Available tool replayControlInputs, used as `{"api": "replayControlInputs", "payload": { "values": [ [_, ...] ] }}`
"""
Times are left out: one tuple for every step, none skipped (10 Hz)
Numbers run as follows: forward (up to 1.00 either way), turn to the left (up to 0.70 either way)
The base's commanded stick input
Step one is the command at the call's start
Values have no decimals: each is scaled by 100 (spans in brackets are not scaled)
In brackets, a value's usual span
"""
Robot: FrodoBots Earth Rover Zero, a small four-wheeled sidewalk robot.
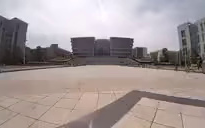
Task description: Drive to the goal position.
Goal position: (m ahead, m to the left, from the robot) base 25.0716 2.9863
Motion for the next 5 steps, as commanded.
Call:
{"api": "replayControlInputs", "payload": {
  "values": [
    [100, 33],
    [100, 26],
    [100, 12],
    [100, 0],
    [100, 0]
  ]
}}
